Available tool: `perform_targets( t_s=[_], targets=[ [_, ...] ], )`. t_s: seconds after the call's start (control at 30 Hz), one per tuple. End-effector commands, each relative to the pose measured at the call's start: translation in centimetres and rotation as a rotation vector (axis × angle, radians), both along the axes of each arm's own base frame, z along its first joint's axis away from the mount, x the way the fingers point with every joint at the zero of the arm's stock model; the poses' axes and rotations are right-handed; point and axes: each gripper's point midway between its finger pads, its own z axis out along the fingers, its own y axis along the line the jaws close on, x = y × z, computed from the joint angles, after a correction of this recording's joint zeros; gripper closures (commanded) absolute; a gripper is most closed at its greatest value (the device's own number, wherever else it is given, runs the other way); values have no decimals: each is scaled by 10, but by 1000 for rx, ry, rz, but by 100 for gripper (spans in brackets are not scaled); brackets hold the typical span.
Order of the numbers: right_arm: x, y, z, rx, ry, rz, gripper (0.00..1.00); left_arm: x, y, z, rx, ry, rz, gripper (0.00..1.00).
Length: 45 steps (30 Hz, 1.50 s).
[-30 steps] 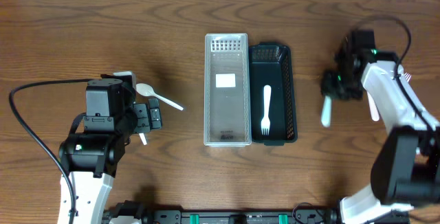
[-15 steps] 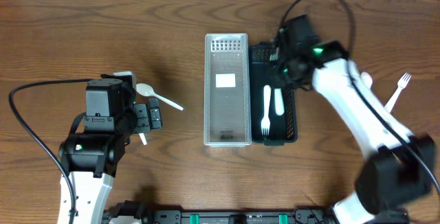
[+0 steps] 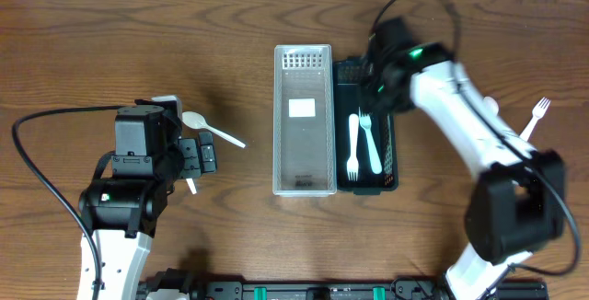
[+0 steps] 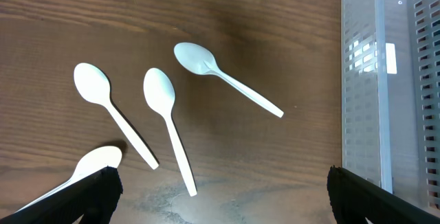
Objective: Pack container
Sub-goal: 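Carry the fork into the black basket and release it, then move the right gripper to the white spoon and grasp it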
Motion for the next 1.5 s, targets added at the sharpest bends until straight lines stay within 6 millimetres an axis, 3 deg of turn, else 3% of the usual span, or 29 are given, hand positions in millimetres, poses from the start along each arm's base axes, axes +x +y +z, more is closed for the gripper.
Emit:
perform_targets(
  t_s=[0.0, 0.07, 0.17, 0.33, 0.43, 0.57, 0.77, 0.97, 1.47],
  targets=[
    [36, -56, 85, -2, -232, -113, 46, 3, 1, 6, 4, -16, -1, 2],
    [45, -87, 99, -21, -279, -143, 44, 3, 1, 6, 3, -16, -1, 2],
    [51, -141, 98, -72, -290, -199, 43, 3, 1, 6, 3, -16, -1, 2],
    [49, -218, 69, -178, -221, -239, 32, 3, 1, 6, 3, -16, -1, 2],
    [47, -250, 51, -200, -186, -254, 21, 3, 1, 6, 3, -16, -1, 2],
    [45, -280, 22, -200, -130, -306, 15, 3, 1, 6, 3, -16, -1, 2],
    [41, -289, -35, -190, -4, -264, 13, 3, 1, 6, 3, -16, -1, 2],
    [35, -288, -75, -171, 85, -256, 15, 3, 1, 7, 4, -16, -1, 2],
    [22, -287, -104, -172, 157, -242, 20, 3, 1, 7, 4, -16, -1, 2]
  ],
)
